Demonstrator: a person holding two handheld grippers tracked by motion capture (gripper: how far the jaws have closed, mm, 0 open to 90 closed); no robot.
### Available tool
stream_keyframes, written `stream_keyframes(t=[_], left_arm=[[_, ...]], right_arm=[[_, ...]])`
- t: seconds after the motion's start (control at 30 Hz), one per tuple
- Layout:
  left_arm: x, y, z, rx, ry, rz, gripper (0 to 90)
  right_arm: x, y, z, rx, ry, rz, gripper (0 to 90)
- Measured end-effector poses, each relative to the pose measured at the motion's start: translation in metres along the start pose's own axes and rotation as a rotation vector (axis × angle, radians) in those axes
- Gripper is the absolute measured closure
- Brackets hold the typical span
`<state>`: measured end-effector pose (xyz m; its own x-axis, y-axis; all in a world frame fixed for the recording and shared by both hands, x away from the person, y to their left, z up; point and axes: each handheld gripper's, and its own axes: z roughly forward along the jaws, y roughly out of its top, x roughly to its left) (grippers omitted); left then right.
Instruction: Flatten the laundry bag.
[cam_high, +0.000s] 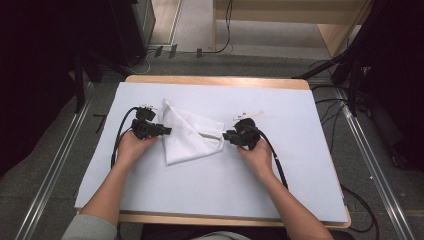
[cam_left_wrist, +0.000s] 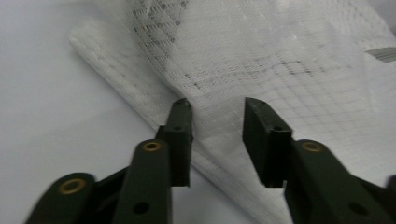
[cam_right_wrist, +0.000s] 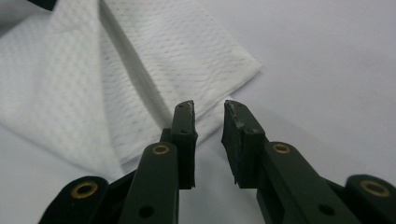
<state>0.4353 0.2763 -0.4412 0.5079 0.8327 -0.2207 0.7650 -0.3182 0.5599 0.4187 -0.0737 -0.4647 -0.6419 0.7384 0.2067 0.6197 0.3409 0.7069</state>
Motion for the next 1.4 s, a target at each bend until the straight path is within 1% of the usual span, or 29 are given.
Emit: stream_keyframes(t=[0.03,0.1,0.17,0.2,0.33,0.4,0.43,0.47,0.6,0.63,0.7,0.73,0.8,0.87,0.9,0.97,1.0,1.03,1.07,1.1,1.13,1.17,1.2,1.23,1.27,1.3,1.33,1.37,1.4], left_arm=[[0.002,-0.001,0.001,0.009,-0.015,-0.01,68.6],[0.002,-0.002,0.003,0.012,-0.025,-0.011,77.9],[0.003,-0.002,0.004,0.024,-0.027,-0.003,87.6],[0.003,-0.002,0.004,0.024,-0.027,-0.003,89.1],[0.006,-0.003,0.003,0.022,-0.06,-0.03,90.0],[0.007,-0.003,0.003,0.018,-0.081,-0.049,90.0],[0.007,-0.003,0.002,0.013,-0.088,-0.056,90.0],[0.007,-0.003,0.002,0.011,-0.096,-0.06,90.0],[0.006,-0.003,0.002,0.0,-0.09,-0.057,90.0],[0.007,-0.002,0.002,-0.016,-0.1,-0.077,90.0],[0.007,-0.002,0.001,-0.027,-0.098,-0.083,90.0],[0.007,-0.002,0.001,-0.027,-0.098,-0.083,90.0],[0.006,-0.001,0.0,-0.051,-0.102,-0.094,90.0],[0.005,0.001,0.0,-0.075,-0.104,-0.1,90.0],[0.003,0.002,-0.001,-0.087,-0.103,-0.094,90.0],[0.002,0.003,-0.002,-0.092,-0.102,-0.09,90.0],[0.001,0.003,-0.003,-0.093,-0.098,-0.082,90.0],[0.0,0.004,-0.005,-0.096,-0.105,-0.078,90.0],[-0.005,0.006,-0.009,-0.112,-0.094,-0.057,90.0],[-0.005,0.006,-0.009,-0.112,-0.094,-0.057,90.0],[-0.008,0.007,-0.011,-0.118,-0.096,-0.042,90.0],[-0.016,0.009,-0.015,-0.136,-0.118,-0.035,90.0],[-0.021,0.01,-0.017,-0.149,-0.127,-0.021,90.0],[-0.026,0.011,-0.02,-0.15,-0.129,-0.002,90.0],[-0.026,0.011,-0.02,-0.15,-0.129,-0.002,90.0],[-0.037,0.013,-0.024,-0.167,-0.137,0.026,90.0],[-0.037,0.013,-0.024,-0.167,-0.137,0.026,90.0],[-0.048,0.015,-0.028,-0.183,-0.155,0.05,90.0],[-0.048,0.015,-0.028,-0.183,-0.155,0.05,90.0]], right_arm=[[-0.001,0.001,0.003,0.011,-0.007,0.005,72.5],[-0.003,0.001,0.008,0.024,-0.031,-0.012,70.6],[-0.004,0.001,0.01,0.023,-0.029,-0.005,70.7],[-0.004,0.001,0.01,0.022,-0.029,-0.004,70.7],[-0.002,0.002,0.012,0.021,-0.032,-0.013,72.6],[0.002,0.003,0.015,0.018,-0.034,-0.026,81.2],[0.002,0.003,0.015,0.022,-0.028,-0.032,87.6],[0.002,0.003,0.016,0.025,-0.004,-0.03,89.0],[-0.001,0.005,0.019,0.013,0.016,-0.037,90.0],[-0.003,0.006,0.02,0.005,0.004,-0.042,90.0],[-0.005,0.011,0.022,0.014,-0.017,-0.039,90.0],[-0.005,0.011,0.022,0.014,-0.017,-0.039,90.0],[-0.009,0.018,0.025,0.024,-0.044,-0.039,90.0],[-0.02,0.029,0.032,0.027,-0.052,-0.007,90.0],[-0.024,0.033,0.034,0.029,-0.054,0.012,90.0],[-0.026,0.035,0.036,0.028,-0.053,0.019,90.0],[-0.03,0.038,0.038,0.023,-0.029,0.049,80.5],[-0.03,0.038,0.038,0.023,-0.029,0.049,80.5],[-0.03,0.038,0.035,0.034,-0.017,0.062,74.0],[-0.029,0.039,0.03,0.038,-0.025,0.045,73.4],[-0.029,0.039,0.03,0.038,-0.025,0.045,73.4],[-0.027,0.038,0.018,0.025,-0.044,0.024,72.2],[-0.028,0.037,0.01,0.004,-0.033,0.032,70.8],[-0.028,0.036,0.003,-0.012,-0.038,0.038,70.3],[-0.028,0.034,-0.005,-0.025,-0.045,0.038,69.1],[-0.029,0.031,-0.012,-0.044,-0.046,0.045,67.8],[-0.031,0.029,-0.018,-0.062,-0.046,0.046,68.0],[-0.033,0.027,-0.023,-0.071,-0.044,0.048,68.0],[-0.033,0.027,-0.023,-0.071,-0.044,0.048,68.0]])
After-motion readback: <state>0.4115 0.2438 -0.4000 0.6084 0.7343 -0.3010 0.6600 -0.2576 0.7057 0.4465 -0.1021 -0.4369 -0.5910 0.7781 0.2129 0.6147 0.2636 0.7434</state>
